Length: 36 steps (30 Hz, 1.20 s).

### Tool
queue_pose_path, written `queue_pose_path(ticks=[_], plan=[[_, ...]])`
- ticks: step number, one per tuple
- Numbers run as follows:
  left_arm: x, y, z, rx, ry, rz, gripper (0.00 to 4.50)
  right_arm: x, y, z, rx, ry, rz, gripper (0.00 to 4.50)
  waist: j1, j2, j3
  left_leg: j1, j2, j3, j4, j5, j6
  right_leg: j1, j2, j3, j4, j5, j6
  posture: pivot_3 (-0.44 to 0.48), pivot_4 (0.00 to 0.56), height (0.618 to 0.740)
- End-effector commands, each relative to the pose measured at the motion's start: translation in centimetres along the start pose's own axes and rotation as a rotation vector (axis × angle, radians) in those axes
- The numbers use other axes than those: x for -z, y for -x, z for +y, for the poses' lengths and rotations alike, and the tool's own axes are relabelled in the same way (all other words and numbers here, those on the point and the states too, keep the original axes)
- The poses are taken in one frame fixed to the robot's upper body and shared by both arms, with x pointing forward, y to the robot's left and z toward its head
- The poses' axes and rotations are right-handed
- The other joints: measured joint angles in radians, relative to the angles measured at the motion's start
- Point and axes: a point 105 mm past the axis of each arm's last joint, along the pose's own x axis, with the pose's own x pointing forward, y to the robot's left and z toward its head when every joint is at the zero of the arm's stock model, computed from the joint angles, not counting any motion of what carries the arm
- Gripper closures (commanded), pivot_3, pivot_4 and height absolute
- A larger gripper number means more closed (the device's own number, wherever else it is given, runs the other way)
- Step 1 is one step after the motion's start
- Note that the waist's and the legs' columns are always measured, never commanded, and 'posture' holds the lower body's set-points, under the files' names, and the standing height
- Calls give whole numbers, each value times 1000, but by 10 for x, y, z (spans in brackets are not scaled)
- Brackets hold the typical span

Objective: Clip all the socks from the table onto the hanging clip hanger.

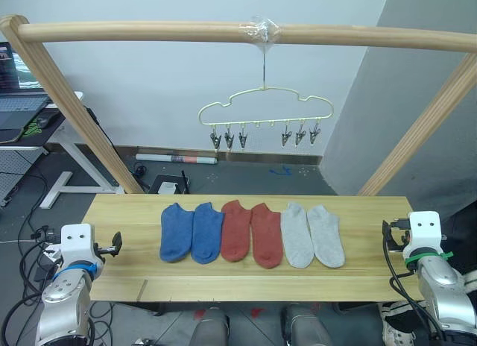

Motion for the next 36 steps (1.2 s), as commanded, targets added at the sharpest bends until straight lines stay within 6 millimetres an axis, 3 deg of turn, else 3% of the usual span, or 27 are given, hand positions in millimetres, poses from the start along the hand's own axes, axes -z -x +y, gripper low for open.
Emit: queue_pose_path(ticks=[1,26,36], plan=[[-14,1,10,-25,-11,-46,20,-16,0,-12,33,17,-60,0,0,0,0,0,0,0,0,0,0,0,0,0,0,0,0,140,126,740],[-23,2,9,-21,5,-77,20,-19,-2,-8,17,30,-62,0,0,0,0,1,0,0,0,0,0,0,0,0,1,0,0,143,141,740],[-68,28,-37,174,19,-204,20,-44,-6,18,-152,72,-136,0,-1,-1,8,1,0,0,1,0,0,1,0,1,1,0,0,133,176,740]])
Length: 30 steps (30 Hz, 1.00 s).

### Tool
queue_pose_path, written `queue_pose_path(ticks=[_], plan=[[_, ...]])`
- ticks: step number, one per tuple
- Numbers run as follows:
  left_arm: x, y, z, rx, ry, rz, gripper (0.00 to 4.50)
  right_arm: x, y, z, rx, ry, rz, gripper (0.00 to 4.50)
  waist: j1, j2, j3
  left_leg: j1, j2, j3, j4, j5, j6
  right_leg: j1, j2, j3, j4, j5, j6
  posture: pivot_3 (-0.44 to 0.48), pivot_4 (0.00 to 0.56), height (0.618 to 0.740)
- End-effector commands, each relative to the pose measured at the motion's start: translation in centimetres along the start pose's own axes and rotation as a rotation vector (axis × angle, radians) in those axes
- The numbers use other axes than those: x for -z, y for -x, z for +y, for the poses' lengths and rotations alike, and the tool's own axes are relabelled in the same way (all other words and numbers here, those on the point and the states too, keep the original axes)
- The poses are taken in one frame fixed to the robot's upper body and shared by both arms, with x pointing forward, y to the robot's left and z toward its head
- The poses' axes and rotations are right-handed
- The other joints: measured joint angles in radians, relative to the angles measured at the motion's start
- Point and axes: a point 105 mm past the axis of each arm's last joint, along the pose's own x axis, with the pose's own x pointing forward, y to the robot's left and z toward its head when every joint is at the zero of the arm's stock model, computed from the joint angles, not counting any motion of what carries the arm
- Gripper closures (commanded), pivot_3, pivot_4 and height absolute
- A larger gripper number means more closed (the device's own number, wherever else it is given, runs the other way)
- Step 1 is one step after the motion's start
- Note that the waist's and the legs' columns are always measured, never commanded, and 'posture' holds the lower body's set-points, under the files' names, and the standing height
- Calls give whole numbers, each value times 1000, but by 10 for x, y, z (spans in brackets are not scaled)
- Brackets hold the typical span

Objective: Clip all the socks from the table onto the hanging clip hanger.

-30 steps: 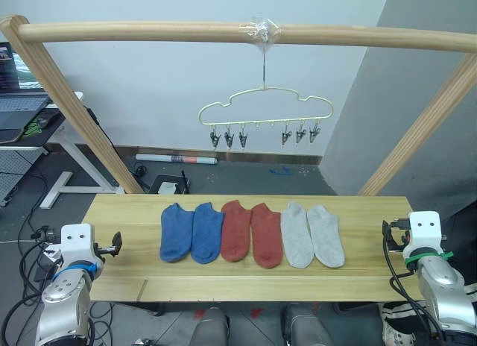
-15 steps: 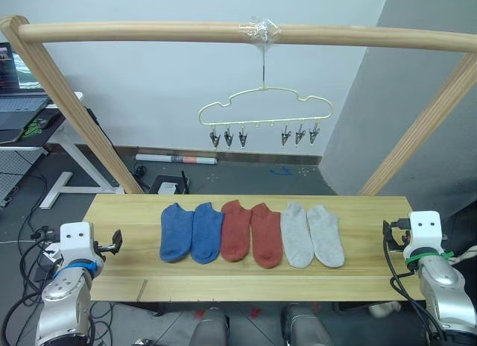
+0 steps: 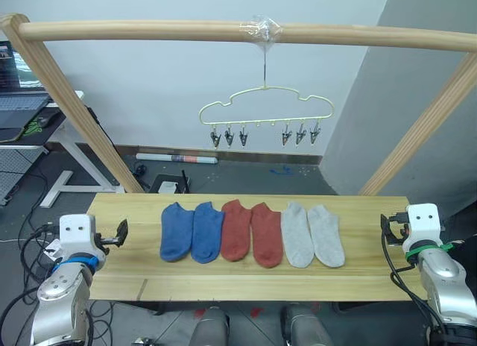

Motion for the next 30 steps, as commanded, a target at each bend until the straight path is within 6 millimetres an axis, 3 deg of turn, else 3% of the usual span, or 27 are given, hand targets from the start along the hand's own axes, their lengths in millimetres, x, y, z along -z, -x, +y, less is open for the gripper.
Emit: queue_pose_path(ticks=[1,4,7,13,17,21,30], plan=[[-29,3,-24,82,-16,-84,20,-29,-3,9,-73,36,-94,0,0,0,3,0,0,0,0,0,0,0,0,0,0,0,0,134,183,740],[-49,5,-47,163,-1,-148,20,-42,-7,17,-123,42,-126,0,0,1,10,0,0,0,1,0,0,0,0,0,0,0,0,136,187,740],[-65,3,-73,244,37,-197,597,-61,-11,29,-197,73,-173,0,0,2,12,0,0,0,1,0,0,0,0,0,0,0,0,131,190,740],[-87,-3,-106,318,28,-247,2431,-90,-11,53,-336,116,-254,0,0,2,14,-1,0,-1,1,0,0,0,1,0,0,0,0,126,196,740],[-105,-15,-131,352,25,-296,2431,-122,-3,88,-538,137,-370,0,-1,1,25,-1,0,-1,2,0,0,0,1,0,0,1,1,115,202,740],[-116,-30,-148,360,50,-336,2431,-160,21,127,-790,91,-512,0,-4,0,32,-1,0,-1,2,1,1,0,1,0,0,1,2,91,213,740],[-134,-56,-171,365,65,-400,2431,-195,40,155,-959,94,-608,0,-3,0,44,-5,-1,-2,2,1,1,-1,1,0,-1,4,7,57,230,740]])
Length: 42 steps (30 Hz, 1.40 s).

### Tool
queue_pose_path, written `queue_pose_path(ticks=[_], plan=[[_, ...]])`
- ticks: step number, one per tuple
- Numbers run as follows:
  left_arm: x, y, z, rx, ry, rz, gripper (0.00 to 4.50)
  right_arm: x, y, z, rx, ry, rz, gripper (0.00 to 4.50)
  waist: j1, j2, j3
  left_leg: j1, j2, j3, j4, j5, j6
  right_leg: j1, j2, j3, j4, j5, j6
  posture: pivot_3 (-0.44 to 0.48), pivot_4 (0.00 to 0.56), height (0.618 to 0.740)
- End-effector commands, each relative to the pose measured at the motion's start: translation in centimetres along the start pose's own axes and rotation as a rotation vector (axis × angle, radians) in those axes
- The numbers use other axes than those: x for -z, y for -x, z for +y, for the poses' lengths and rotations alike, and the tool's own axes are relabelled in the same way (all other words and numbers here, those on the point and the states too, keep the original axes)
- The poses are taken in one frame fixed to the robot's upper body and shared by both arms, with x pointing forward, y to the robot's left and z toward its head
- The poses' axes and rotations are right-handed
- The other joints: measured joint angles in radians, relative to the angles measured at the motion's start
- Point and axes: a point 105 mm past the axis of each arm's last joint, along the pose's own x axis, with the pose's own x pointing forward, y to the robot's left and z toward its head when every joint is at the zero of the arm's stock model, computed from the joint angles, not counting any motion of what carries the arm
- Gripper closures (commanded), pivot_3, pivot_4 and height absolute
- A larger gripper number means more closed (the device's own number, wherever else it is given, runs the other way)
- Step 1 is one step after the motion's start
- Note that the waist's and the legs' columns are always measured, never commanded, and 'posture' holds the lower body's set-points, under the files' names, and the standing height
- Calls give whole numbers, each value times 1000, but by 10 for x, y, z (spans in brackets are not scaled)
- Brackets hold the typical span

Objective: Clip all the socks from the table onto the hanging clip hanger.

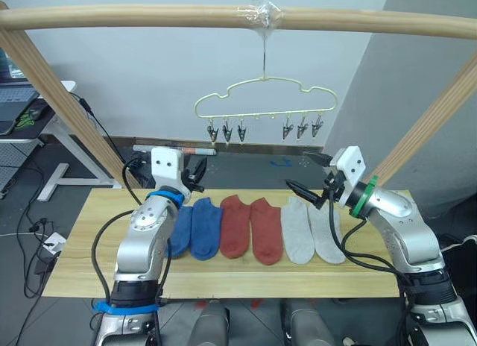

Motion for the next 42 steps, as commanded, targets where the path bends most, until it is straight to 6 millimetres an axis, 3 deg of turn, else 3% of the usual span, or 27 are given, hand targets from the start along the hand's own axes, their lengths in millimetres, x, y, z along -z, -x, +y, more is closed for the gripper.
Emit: queue_pose_path(ticks=[1,18,34,42], plan=[[-19,-19,-1,-27,-17,-88,2431,-24,-11,8,-56,28,-67,0,1,-1,6,0,0,0,0,0,0,0,0,0,0,0,0,46,234,740],[-34,-60,-9,13,-36,-170,2431,-45,-21,22,-121,18,-109,0,-18,-2,25,-1,0,-1,1,0,0,-1,0,-1,1,1,1,17,248,740],[-59,-59,1,-29,-124,-258,2431,-52,-22,22,-122,6,-123,0,-29,-3,36,-2,0,-1,0,0,0,-2,0,-1,1,1,1,16,259,740],[-61,-58,0,-21,-122,-265,2431,-53,-22,21,-121,10,-123,0,-29,-3,36,-2,0,-1,0,0,0,-2,0,-1,1,1,1,20,257,740]])
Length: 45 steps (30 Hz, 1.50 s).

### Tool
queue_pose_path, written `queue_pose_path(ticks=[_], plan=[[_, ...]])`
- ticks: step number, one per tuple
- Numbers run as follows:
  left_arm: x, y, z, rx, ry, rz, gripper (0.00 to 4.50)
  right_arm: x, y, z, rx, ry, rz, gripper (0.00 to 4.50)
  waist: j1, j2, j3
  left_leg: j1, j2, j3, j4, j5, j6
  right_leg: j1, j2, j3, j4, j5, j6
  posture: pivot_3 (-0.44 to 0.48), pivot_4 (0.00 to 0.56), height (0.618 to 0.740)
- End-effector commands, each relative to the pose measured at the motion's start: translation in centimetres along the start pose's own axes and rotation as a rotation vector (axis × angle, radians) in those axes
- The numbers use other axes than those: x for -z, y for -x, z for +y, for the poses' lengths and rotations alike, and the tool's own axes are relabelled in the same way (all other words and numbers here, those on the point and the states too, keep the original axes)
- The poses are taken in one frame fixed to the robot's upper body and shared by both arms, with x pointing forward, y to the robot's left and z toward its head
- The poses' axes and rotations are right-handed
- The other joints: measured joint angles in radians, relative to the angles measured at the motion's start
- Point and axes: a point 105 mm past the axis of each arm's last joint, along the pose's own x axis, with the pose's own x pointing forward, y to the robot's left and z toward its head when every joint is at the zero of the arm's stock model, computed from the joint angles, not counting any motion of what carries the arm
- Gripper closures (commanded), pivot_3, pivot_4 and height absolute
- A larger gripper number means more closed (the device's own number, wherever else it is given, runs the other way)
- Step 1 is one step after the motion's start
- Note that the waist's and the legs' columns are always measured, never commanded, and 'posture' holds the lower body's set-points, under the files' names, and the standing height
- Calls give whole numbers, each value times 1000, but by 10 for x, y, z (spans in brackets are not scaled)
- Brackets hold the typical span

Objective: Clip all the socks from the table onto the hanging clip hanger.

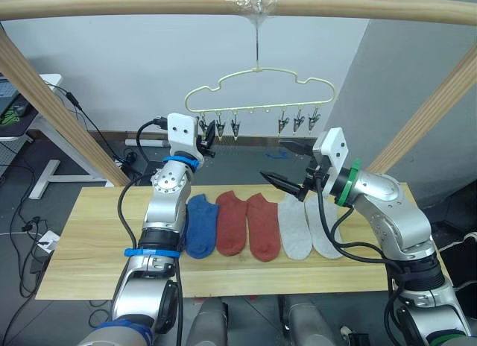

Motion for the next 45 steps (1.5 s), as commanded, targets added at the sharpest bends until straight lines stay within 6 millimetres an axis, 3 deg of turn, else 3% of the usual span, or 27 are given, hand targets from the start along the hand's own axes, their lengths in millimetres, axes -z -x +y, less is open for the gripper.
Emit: queue_pose_path(ticks=[1,14,23,28,31,34,38,45], plan=[[-25,-3,2,4,-17,-89,2431,-16,1,0,-1,37,-47,0,0,0,0,0,0,0,0,0,0,0,0,0,0,0,0,20,257,740],[-29,-7,-2,12,-7,-103,2431,-15,2,-1,-2,38,-40,0,0,-1,2,0,0,0,0,0,0,-1,0,0,0,0,0,15,261,740],[-26,-4,-6,42,-1,-97,4388,-14,3,-2,5,36,-38,0,0,0,4,-1,0,0,0,0,0,-1,0,0,0,0,0,15,263,740],[-28,-4,-4,37,-1,-103,4477,-10,3,-2,16,30,-20,0,0,0,5,-1,0,0,0,0,0,-1,0,0,0,0,0,19,262,740],[-27,-3,-1,34,7,-79,4477,17,10,-3,67,11,93,0,0,0,5,-1,0,0,0,0,0,-1,0,0,0,0,0,30,261,740],[-30,0,2,63,28,-56,4477,79,39,-17,232,-23,312,0,3,0,5,-1,0,0,0,0,0,-1,0,0,0,0,0,38,259,740],[-31,6,7,95,32,-33,4477,135,72,-35,430,-155,481,0,0,0,5,-2,0,0,0,0,0,-2,-1,0,0,0,0,38,256,740],[-24,12,4,114,36,3,4477,180,92,-50,495,-232,613,0,-9,1,7,0,0,1,0,0,0,-2,0,1,1,0,0,42,247,740]])
